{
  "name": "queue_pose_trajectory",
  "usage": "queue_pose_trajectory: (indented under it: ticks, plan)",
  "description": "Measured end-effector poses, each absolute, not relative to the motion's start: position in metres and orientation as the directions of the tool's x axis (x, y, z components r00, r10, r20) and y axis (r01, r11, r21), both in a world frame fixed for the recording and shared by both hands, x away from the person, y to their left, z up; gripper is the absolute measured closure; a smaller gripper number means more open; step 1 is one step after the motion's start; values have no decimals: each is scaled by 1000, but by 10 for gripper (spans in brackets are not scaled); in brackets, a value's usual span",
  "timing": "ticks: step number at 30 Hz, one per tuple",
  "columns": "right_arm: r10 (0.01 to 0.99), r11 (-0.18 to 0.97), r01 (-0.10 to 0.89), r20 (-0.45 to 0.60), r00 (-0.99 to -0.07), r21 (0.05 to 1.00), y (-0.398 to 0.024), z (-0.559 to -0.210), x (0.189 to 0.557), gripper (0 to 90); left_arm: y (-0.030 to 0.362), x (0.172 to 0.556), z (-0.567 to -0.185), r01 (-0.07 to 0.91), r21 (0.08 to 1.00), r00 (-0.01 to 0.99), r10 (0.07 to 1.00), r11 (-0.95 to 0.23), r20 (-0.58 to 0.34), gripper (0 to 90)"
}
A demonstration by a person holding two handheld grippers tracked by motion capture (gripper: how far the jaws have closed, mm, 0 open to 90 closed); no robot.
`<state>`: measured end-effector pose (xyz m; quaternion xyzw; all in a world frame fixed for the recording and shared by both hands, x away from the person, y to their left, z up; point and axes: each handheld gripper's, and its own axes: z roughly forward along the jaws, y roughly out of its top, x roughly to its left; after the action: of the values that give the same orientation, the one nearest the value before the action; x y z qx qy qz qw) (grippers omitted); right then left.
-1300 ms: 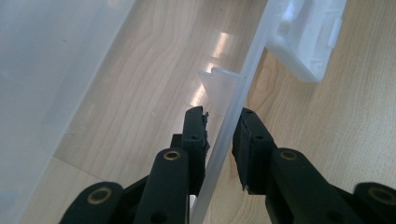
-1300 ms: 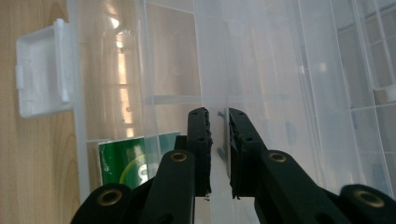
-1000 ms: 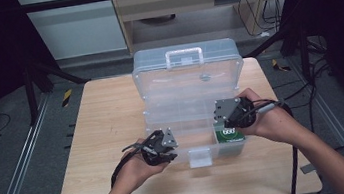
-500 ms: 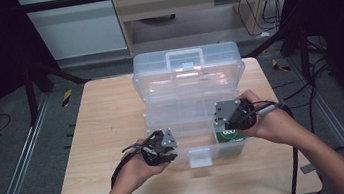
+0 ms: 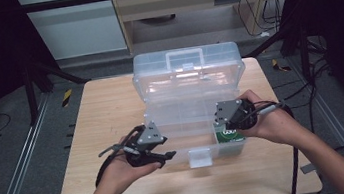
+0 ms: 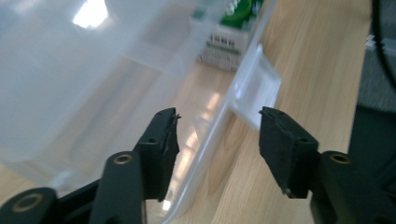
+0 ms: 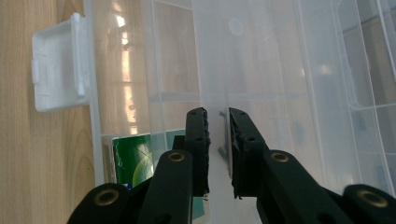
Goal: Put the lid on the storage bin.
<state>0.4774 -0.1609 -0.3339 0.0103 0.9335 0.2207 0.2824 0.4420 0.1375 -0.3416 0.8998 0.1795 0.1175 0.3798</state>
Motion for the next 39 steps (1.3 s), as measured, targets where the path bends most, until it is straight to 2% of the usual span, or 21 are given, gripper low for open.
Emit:
queue_pose_trajectory:
  ticks: [3, 4, 5, 6, 9, 10, 11, 12, 13, 21, 39]
  plan:
    - [146, 902, -103, -521, -841, 419, -161, -334, 477, 788, 150, 448, -326, 262, 754, 892, 449, -603, 50, 643]
    - [147, 902, -102, -520, -841, 420, -161, -334, 477, 788, 161, 457, -318, 297, 765, 863, 504, -572, 42, 674]
    - [147, 902, -102, -520, -841, 420, -161, -334, 477, 788, 161, 457, -318, 297, 765, 863, 504, -572, 42, 713]
    - [148, 902, -100, -520, -841, 419, -161, -334, 477, 787, 166, 463, -314, 323, 769, 845, 533, -553, 29, 713]
    - [140, 906, -104, -522, -841, 411, -160, -334, 477, 785, 186, 490, -306, 410, 780, 796, 603, -473, -53, 840]
    - [140, 906, -104, -522, -841, 411, -160, -334, 477, 785, 186, 490, -306, 410, 780, 796, 603, -473, -53, 857]
    - [140, 904, -106, -522, -841, 414, -160, -335, 477, 783, 191, 502, -303, 439, 792, 778, 621, -425, -98, 875]
    - [140, 904, -106, -522, -841, 414, -160, -335, 477, 783, 191, 502, -303, 439, 792, 778, 621, -425, -98, 881]
    - [144, 902, -106, -522, -841, 418, -160, -335, 477, 781, 191, 512, -300, 460, 798, 770, 623, -390, -139, 886]
    - [158, 900, -95, -520, -839, 426, -161, -336, 475, 774, 182, 534, -285, 456, 796, 751, 651, -398, -105, 897]
    - [170, 897, -89, -522, -836, 434, -162, -339, 472, 768, 186, 537, -283, 460, 799, 729, 678, -388, -91, 900]
